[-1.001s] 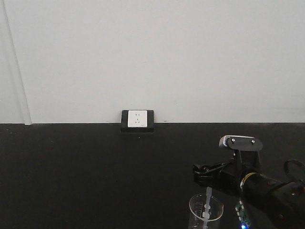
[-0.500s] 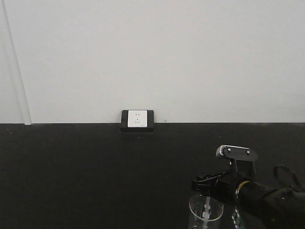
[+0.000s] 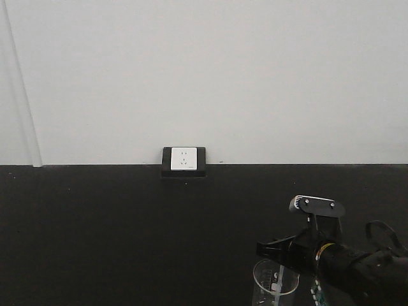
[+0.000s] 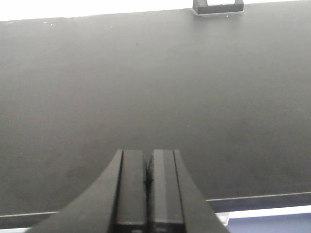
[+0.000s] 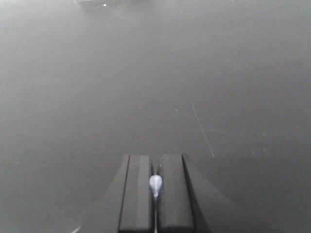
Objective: Grab transparent chemical and place on left bench
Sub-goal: 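Close the right gripper on the transparent pipette and lift it upward, then raise the held pipette clear of the beaker with the right gripper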
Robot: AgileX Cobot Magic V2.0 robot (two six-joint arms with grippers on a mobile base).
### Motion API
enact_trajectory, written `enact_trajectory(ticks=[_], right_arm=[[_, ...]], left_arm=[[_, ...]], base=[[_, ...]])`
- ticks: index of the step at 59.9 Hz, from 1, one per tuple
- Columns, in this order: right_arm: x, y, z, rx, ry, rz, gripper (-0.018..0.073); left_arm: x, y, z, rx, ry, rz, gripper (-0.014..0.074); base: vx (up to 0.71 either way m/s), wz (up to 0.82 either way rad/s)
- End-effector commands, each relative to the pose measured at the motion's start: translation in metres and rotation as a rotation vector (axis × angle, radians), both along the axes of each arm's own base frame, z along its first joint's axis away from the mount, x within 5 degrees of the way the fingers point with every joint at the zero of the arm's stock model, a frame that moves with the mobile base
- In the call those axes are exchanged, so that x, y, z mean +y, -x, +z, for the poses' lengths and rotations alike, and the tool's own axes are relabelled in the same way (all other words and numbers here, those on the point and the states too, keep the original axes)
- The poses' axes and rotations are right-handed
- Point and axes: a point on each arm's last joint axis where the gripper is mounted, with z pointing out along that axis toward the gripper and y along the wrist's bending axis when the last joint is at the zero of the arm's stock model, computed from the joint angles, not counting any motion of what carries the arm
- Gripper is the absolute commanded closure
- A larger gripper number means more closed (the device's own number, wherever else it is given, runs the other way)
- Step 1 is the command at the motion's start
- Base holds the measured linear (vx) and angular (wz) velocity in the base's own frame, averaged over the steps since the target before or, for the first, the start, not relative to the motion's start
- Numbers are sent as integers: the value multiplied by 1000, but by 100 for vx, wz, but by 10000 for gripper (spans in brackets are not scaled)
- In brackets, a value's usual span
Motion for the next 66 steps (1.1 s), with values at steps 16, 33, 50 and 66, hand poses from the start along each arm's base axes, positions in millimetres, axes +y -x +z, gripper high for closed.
enact_trajectory(ticks=[16, 33, 50, 66], right_arm=[[2, 14, 87, -366, 42, 128, 564], [-20, 74, 161, -476, 152, 108, 564], [-43, 164, 159, -590, 159, 119, 564], [-59, 221, 131, -638, 158, 112, 564]], left_arm=[[0, 1, 3, -81, 14, -1, 600], [0, 1, 3, -81, 14, -1, 600], [0, 1, 3, -81, 14, -1, 600], [0, 1, 3, -81, 14, -1, 600]], base=[[0, 0], [0, 0], [0, 0], [0, 0]])
